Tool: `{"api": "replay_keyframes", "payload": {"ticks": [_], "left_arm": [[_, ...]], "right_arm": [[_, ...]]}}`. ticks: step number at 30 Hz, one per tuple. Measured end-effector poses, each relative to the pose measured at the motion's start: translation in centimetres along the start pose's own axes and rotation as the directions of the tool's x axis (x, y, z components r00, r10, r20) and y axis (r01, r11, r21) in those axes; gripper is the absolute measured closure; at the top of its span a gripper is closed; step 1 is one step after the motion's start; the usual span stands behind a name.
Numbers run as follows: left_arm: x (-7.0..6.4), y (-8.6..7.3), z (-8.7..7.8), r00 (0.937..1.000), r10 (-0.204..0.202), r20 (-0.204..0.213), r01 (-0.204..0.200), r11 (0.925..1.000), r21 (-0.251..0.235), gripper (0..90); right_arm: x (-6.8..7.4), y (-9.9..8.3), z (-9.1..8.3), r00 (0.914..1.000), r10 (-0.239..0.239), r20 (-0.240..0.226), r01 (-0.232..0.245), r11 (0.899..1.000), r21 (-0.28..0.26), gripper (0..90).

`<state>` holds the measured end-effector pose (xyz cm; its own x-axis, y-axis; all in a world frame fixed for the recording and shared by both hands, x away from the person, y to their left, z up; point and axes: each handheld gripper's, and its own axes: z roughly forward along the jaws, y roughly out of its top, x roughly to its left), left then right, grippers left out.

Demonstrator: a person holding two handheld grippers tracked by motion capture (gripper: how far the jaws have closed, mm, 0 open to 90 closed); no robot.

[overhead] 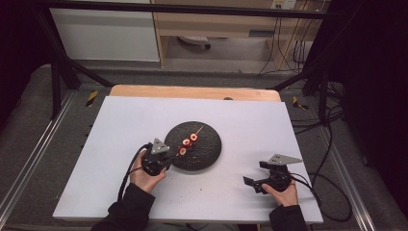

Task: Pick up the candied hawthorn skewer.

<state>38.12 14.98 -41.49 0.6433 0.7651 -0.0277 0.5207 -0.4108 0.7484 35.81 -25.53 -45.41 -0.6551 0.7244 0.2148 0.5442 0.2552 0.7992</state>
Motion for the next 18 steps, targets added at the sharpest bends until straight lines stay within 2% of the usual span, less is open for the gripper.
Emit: {"api": "replay_keyframes", "payload": {"ticks": [1, 9, 18], "left_arm": [[0.2, -0.4, -0.6, 1.0, -0.005, 0.0, 0.005, 0.9998, -0.018, 88.4], [0.6, -1.9, -2.6, 0.9999, -0.003, 0.016, 0.004, 0.9978, -0.067, 88.4], [0.4, -3.4, -3.6, 0.9994, 0.002, 0.035, 0.002, 0.994, -0.109, 88.4]], "right_arm": [[0.0, 0.0, 0.0, 1.0, 0.002, 0.0, -0.002, 1.0, 0.0, 0.6], [0.6, 0.4, 0.3, 1.0, 0.009, -0.002, -0.009, 1.0, -0.01, 0.6], [1.7, 1.3, 1.1, 0.9999, 0.015, 0.005, -0.015, 1.0, -0.018, 0.6]]}}
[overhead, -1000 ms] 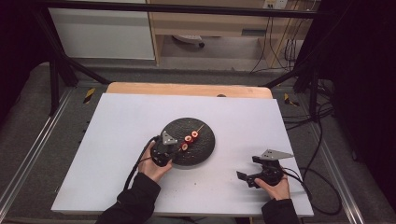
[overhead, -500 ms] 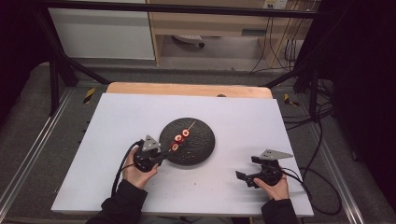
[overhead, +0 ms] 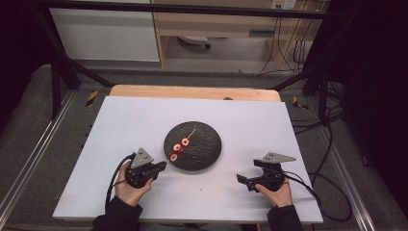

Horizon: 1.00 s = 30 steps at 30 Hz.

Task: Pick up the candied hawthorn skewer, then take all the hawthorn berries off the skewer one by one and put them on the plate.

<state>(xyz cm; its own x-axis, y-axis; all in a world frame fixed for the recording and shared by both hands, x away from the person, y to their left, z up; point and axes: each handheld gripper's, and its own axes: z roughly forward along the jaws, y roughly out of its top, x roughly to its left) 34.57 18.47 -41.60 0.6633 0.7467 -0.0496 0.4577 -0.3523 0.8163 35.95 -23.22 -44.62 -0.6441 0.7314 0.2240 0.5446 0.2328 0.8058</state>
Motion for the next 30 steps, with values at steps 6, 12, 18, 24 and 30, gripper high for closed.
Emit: {"api": "replay_keyframes", "payload": {"ticks": [6, 12, 18, 24, 30], "left_arm": [[-0.2, -0.4, -0.8, 1.0, 0.0, 0.007, 0.0, 0.9994, -0.036, 88.4], [-0.2, -0.9, -1.3, 0.9997, -0.003, 0.024, 0.005, 0.9986, -0.052, 88.4], [-0.3, -1.0, -1.4, 0.9989, -0.011, 0.046, 0.014, 0.9979, -0.062, 88.4], [-0.5, -1.1, -1.5, 0.999, 0.0, 0.044, 0.004, 0.9973, -0.074, 88.4], [-0.7, -1.2, -1.6, 0.9988, 0.005, 0.048, -0.001, 0.9969, -0.078, 88.4]], "right_arm": [[1.0, 0.8, 0.6, 1.0, -0.001, -0.004, 0.001, 1.0, -0.003, 0.6], [2.0, 1.6, 1.2, 1.0, 0.002, -0.006, -0.002, 1.0, -0.011, 0.6], [3.2, 2.6, 1.9, 0.9998, 0.002, -0.017, -0.003, 1.0, -0.021, 0.6], [4.6, 4.1, 3.1, 0.9988, 0.002, -0.048, -0.004, 0.999, -0.041, 0.6], [5.9, 5.7, 4.5, 0.9967, 0.01, -0.08, -0.015, 0.998, -0.063, 0.9]]}}
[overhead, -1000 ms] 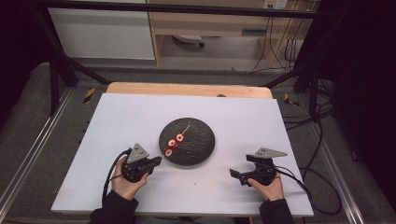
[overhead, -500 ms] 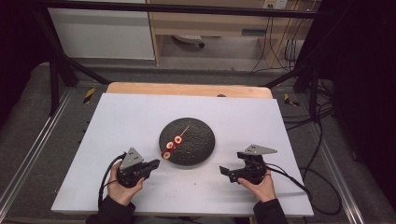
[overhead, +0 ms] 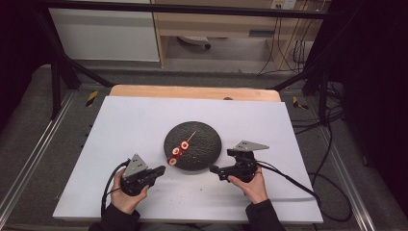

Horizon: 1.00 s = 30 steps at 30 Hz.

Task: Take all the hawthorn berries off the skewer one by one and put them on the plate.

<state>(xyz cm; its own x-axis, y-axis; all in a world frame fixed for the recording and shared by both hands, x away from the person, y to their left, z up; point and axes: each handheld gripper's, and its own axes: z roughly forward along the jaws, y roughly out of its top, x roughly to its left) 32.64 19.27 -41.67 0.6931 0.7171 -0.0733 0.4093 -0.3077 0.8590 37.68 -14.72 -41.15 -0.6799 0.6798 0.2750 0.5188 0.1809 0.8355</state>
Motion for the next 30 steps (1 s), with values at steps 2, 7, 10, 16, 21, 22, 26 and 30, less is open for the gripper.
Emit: {"api": "replay_keyframes", "payload": {"ticks": [2, 7, 10, 16, 21, 22, 26, 30], "left_arm": [[-0.1, 0.0, 0.0, 1.0, 0.004, 0.001, -0.004, 1.0, -0.002, 88.4], [-0.2, -0.2, 0.1, 1.0, 0.003, 0.008, -0.003, 1.0, 0.002, 88.4], [-0.3, -0.2, 0.3, 0.9999, 0.009, 0.012, -0.009, 0.9999, 0.005, 88.4], [-0.7, -0.2, 0.4, 0.9997, 0.018, 0.019, -0.018, 0.9998, 0.003, 88.4], [-0.9, -0.2, 0.5, 0.9994, 0.021, 0.026, -0.021, 0.9998, 0.002, 88.4], [-1.0, -0.2, 0.5, 0.9994, 0.022, 0.027, -0.022, 0.9998, 0.002, 88.4], [-1.2, -0.3, 0.6, 0.9991, 0.03, 0.03, -0.03, 0.9996, 0.002, 88.4], [-1.3, -0.2, 0.6, 0.999, 0.032, 0.033, -0.032, 0.9995, 0.0, 88.4]], "right_arm": [[0.3, 0.4, 0.5, 1.0, 0.002, -0.009, -0.003, 1.0, -0.011, 1.2], [1.1, 1.4, 1.7, 0.9991, 0.024, -0.037, -0.025, 0.999, -0.045, 2.5], [1.4, 1.8, 2.4, 0.9978, 0.037, -0.054, -0.041, 0.997, -0.065, 4.1], [1.7, 2.5, 3.8, 0.9942, 0.07, -0.082, -0.077, 0.993, -0.091, 10.8], [1.9, 2.8, 4.7, 0.9901, 0.088, -0.109, -0.098, 0.991, -0.094, 20.7], [1.9, 2.8, 4.7, 0.9901, 0.088, -0.109, -0.098, 0.991, -0.094, 20.7], [1.7, 2.8, 5.3, 0.9853, 0.115, -0.126, -0.129, 0.986, -0.107, 32.2], [1.6, 2.8, 5.6, 0.981, 0.132, -0.142, -0.148, 0.982, -0.115, 38.8]]}}
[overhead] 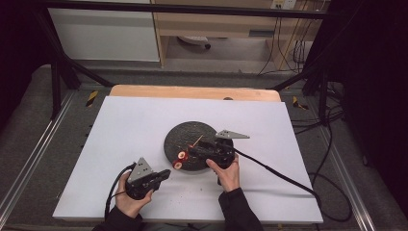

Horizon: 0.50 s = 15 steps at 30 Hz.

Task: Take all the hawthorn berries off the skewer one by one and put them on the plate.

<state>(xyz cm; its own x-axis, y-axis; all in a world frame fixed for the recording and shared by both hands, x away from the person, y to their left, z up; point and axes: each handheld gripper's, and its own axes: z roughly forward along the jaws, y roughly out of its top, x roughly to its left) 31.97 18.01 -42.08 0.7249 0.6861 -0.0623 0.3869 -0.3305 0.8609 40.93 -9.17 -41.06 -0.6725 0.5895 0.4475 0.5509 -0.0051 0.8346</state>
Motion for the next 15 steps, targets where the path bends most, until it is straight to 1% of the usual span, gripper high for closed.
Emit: {"api": "replay_keyframes", "payload": {"ticks": [4, 6, 7, 8, 12, 15], "left_arm": [[-0.09, 0.02, -0.02, 1.0, 0.001, 0.001, -0.001, 1.0, -0.007, 88.4], [-0.11, 0.04, -0.01, 1.0, 0.002, 0.001, -0.002, 1.0, -0.009, 88.4], [-0.13, 0.05, -0.01, 1.0, 0.004, -0.001, -0.004, 0.9999, -0.011, 88.4], [-0.14, 0.04, 0.0, 1.0, 0.004, -0.001, -0.004, 0.9999, -0.01, 88.4], [-0.17, 0.02, 0.0, 1.0, 0.003, -0.001, -0.003, 0.9999, -0.016, 88.4], [-0.15, 0.01, -0.02, 1.0, 0.004, 0.001, -0.004, 0.9998, -0.02, 88.4]], "right_arm": [[-0.12, -0.06, 0.22, 0.9993, 0.025, -0.026, -0.025, 1.0, 0.002, 47.1], [-0.13, -0.08, 0.24, 0.9992, 0.028, -0.03, -0.028, 1.0, 0.005, 48.7], [-0.11, -0.12, 0.27, 0.9981, 0.041, -0.046, -0.041, 0.999, 0.014, 53.2], [-0.11, -0.12, 0.27, 0.9981, 0.041, -0.046, -0.041, 0.999, 0.014, 53.2], [-0.13, -0.08, 0.26, 0.9948, 0.063, -0.08, -0.061, 0.998, 0.022, 61.3], [-0.14, 0.03, 0.2, 0.9935, 0.073, -0.087, -0.071, 0.997, 0.028, 61.8]]}}
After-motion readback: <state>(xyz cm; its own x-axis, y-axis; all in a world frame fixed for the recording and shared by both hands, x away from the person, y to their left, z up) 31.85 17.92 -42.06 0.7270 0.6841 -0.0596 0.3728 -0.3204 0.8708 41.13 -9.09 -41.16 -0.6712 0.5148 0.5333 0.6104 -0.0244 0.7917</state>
